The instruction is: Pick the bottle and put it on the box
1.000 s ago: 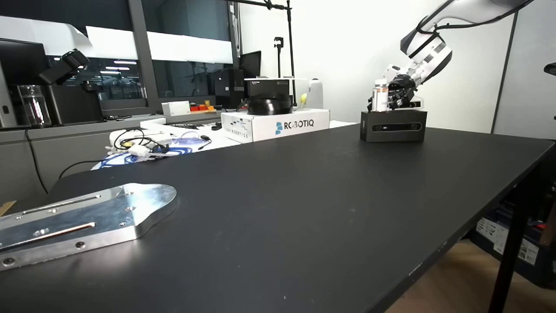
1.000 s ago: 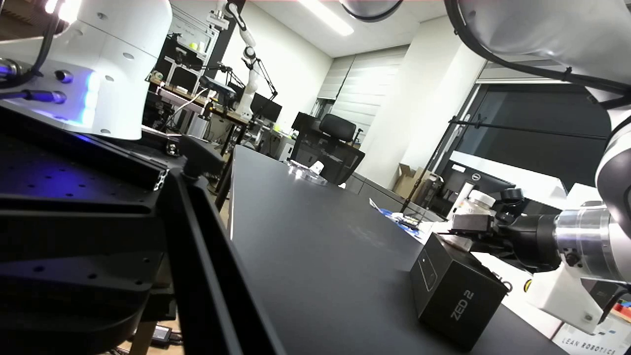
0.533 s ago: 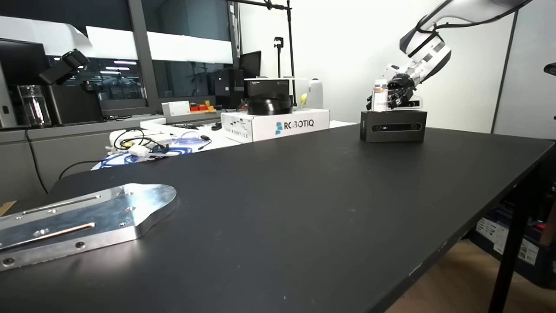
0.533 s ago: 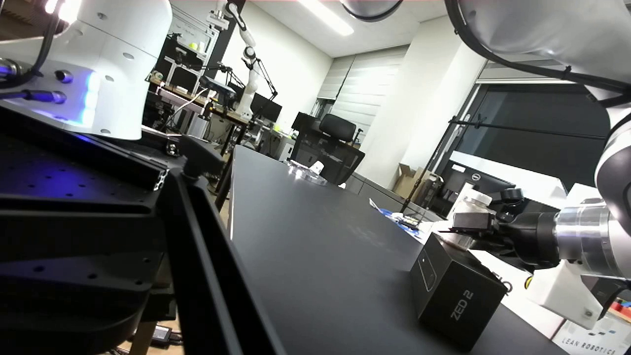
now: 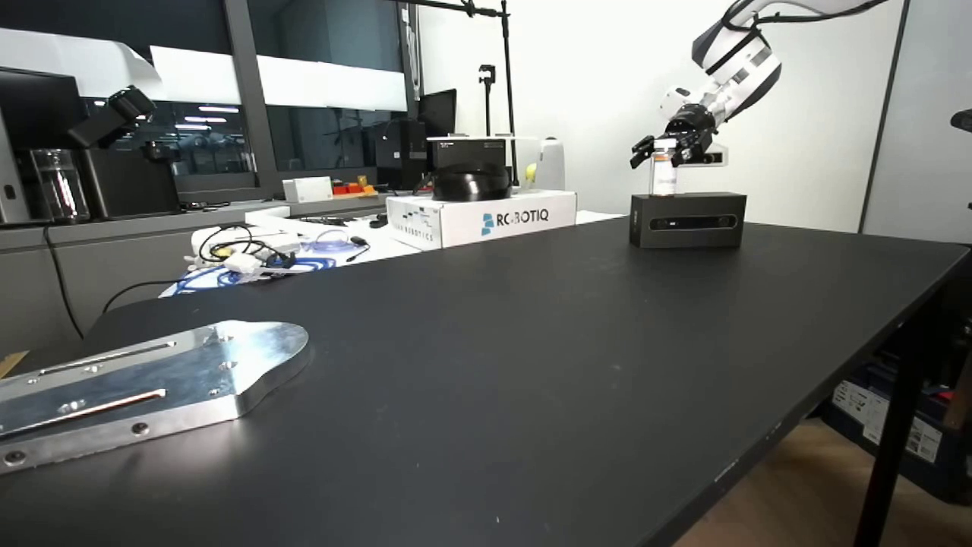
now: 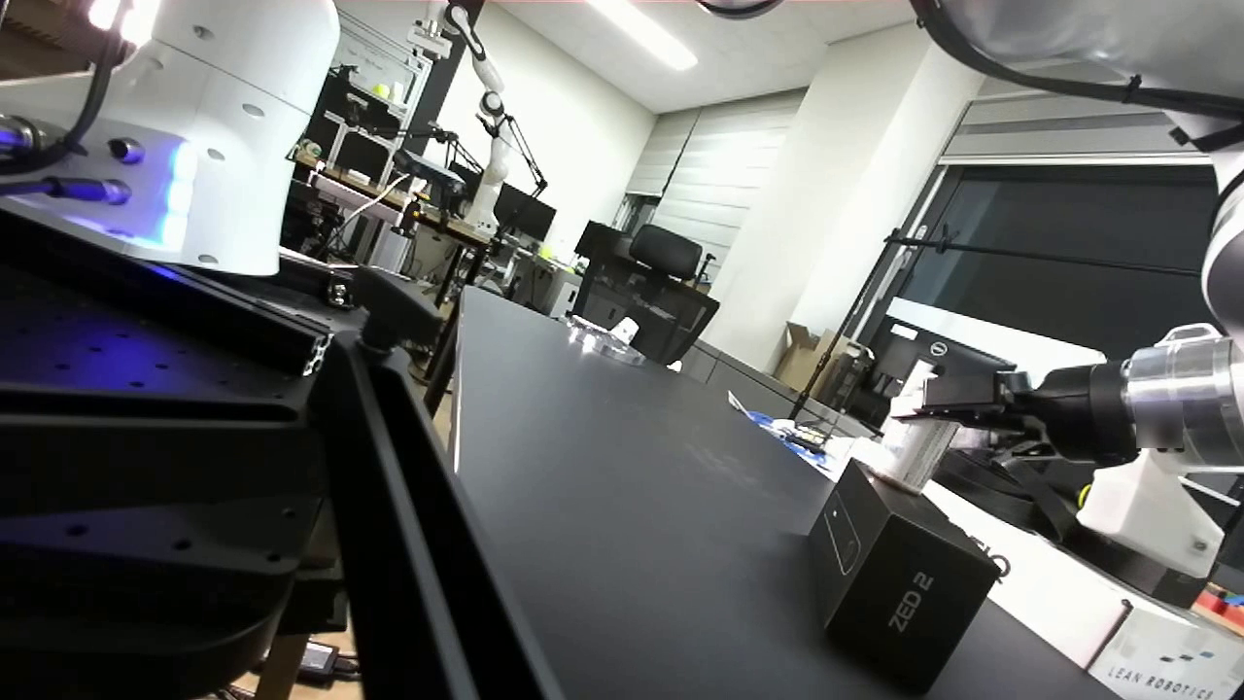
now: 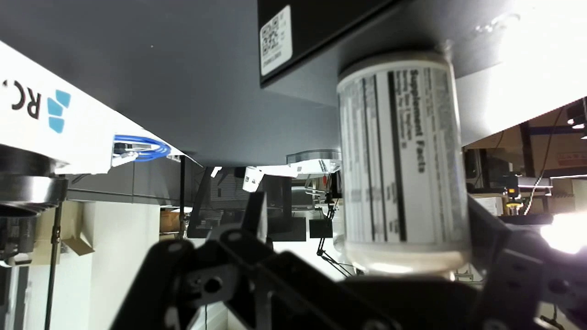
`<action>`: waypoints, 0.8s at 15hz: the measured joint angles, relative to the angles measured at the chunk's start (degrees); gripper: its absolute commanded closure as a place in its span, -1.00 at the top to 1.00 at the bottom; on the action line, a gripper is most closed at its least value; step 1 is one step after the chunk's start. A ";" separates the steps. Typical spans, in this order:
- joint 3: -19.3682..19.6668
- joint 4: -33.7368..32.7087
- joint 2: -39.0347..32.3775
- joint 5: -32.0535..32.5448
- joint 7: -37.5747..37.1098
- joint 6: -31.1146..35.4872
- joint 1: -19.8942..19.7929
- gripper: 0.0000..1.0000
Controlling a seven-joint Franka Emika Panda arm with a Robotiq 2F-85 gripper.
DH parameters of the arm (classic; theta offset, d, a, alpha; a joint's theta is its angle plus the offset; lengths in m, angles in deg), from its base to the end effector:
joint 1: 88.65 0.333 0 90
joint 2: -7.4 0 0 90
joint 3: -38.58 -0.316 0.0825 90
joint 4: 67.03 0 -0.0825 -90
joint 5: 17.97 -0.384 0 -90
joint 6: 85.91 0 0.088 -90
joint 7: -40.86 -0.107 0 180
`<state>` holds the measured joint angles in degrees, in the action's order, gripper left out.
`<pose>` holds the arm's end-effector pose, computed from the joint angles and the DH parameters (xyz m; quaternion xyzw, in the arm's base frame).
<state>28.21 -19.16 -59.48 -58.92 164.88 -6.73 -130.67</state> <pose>0.6381 -0.3670 0.2037 -0.6412 -0.5749 -0.3702 0.3484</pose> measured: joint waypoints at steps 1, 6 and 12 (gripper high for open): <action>-0.13 0.01 0.56 0.00 -0.01 -0.08 0.10 1.00; -0.46 0.15 3.10 0.01 -1.24 -1.74 0.41 1.00; -0.49 0.39 5.38 0.04 -2.75 -4.78 0.90 1.00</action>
<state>27.72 -18.77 -54.10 -58.87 162.13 -11.51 -129.77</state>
